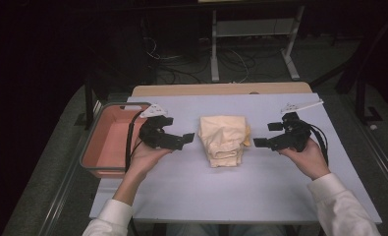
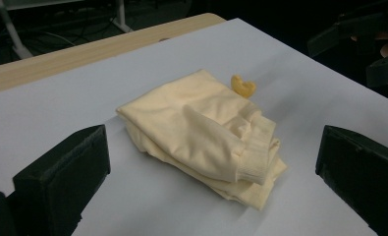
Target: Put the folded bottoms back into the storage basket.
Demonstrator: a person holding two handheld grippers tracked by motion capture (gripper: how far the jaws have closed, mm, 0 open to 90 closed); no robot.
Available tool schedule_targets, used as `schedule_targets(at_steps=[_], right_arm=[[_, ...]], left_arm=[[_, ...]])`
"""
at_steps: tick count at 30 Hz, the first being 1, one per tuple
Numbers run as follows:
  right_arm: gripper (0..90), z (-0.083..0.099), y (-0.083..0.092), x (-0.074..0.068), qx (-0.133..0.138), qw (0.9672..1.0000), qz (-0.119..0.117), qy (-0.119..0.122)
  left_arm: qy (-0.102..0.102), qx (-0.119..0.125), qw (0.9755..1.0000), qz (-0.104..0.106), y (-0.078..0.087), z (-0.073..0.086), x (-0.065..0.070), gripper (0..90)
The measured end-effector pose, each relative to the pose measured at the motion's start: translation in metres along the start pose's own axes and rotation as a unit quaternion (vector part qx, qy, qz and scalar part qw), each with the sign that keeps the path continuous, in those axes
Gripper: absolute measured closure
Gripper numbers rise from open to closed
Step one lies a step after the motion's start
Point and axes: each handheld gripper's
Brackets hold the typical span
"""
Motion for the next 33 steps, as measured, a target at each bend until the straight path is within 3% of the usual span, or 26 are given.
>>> schedule_targets(at_steps=[14, 25, 33], right_arm=[[0.0, -0.013, -0.012, 0.006, 0.0, 1.0, -0.004, -0.007], [0.0, -0.013, -0.027, 0.017, 0.006, 0.9996, -0.006, -0.028], [0.0, -0.012, -0.037, 0.021, 0.016, 0.9992, 0.001, -0.038]], left_arm=[[0.017, -0.002, 0.9998, -0.012, -0.01, -0.013, -0.016, 0.0], [0.061, 0.012, 0.9976, -0.031, -0.024, -0.015, -0.035, 0.0], [0.073, 0.028, 0.9959, -0.047, -0.033, -0.012, -0.044, 0.0]])
Point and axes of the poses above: each handheld gripper's, and its own axes: y roughly backward along the jaws, z roughly out of its underside, x roughly to its right, and after that the axes turned 5 degrees about -y, right-handed
